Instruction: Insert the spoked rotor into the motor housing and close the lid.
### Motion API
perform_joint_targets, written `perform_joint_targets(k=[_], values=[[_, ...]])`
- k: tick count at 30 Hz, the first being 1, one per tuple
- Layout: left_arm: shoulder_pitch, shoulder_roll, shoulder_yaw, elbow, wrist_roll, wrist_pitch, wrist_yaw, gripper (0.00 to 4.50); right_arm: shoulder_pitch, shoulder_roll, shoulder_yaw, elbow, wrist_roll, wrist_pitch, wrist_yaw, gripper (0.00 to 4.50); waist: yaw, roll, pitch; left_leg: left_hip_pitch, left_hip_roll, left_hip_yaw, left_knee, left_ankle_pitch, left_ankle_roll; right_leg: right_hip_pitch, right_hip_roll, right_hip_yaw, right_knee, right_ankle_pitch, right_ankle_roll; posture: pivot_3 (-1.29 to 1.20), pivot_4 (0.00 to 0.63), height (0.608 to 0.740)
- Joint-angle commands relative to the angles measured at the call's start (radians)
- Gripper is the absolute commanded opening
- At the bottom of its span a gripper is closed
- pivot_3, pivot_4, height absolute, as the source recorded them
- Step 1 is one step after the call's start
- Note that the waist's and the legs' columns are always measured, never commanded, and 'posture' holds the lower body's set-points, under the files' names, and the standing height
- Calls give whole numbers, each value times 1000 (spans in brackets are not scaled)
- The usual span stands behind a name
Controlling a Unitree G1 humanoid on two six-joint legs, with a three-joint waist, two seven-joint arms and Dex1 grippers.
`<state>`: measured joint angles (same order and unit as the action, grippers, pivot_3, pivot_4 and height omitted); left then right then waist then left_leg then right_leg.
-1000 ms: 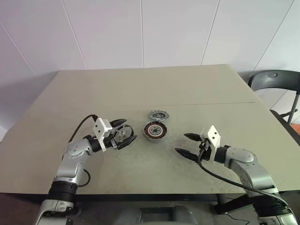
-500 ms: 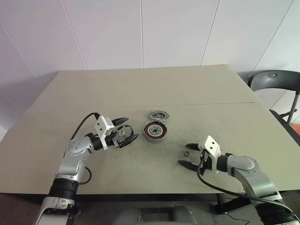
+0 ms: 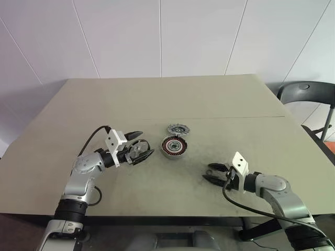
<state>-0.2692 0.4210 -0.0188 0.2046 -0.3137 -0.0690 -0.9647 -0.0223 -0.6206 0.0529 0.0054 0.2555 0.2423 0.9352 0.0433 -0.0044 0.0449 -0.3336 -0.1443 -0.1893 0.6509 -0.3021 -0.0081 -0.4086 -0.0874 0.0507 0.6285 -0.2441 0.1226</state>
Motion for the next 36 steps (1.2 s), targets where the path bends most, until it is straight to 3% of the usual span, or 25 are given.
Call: perform_joint_targets(k=[1,3,4,13,18,24,36], values=[[-14,7,8,-24,0,-6,0,4500,7,-16,-8,15,-12,0,2,1418,0,0,0,0,0,0,0,0,0,0,0,0,0,0,0,0,0,740],[-16,7,8,-17,0,-9,-2,4500,8,-16,-9,13,-14,-2,0,760,0,0,0,1,0,0,0,0,0,1,0,0,0,0,0,0,0,740],[-16,7,8,-15,0,-10,-3,4500,9,-16,-8,12,-17,-4,-2,674,1,0,0,1,0,0,1,0,0,2,0,0,0,0,0,0,0,740],[-16,13,15,15,2,-30,-11,4500,-189,187,-80,-62,77,61,-206,675,-4,0,0,6,4,5,-1,0,0,2,2,2,1,1,-2,0,0,740],[-19,14,19,29,3,-40,-12,4500,-308,266,18,-51,17,97,-259,675,-3,0,0,5,4,5,-3,0,-1,1,2,2,0,2,-2,0,0,740],[-11,17,25,29,3,-47,-4,4500,-419,312,173,41,-133,212,-339,675,-4,-1,0,4,4,5,-3,0,-2,-2,2,2,0,2,-3,0,0,740],[18,11,18,-22,0,-32,22,4500,-483,341,194,125,-158,239,-320,675,-6,0,0,4,4,5,-3,0,-2,-3,3,2,1,2,-3,0,0,740]])
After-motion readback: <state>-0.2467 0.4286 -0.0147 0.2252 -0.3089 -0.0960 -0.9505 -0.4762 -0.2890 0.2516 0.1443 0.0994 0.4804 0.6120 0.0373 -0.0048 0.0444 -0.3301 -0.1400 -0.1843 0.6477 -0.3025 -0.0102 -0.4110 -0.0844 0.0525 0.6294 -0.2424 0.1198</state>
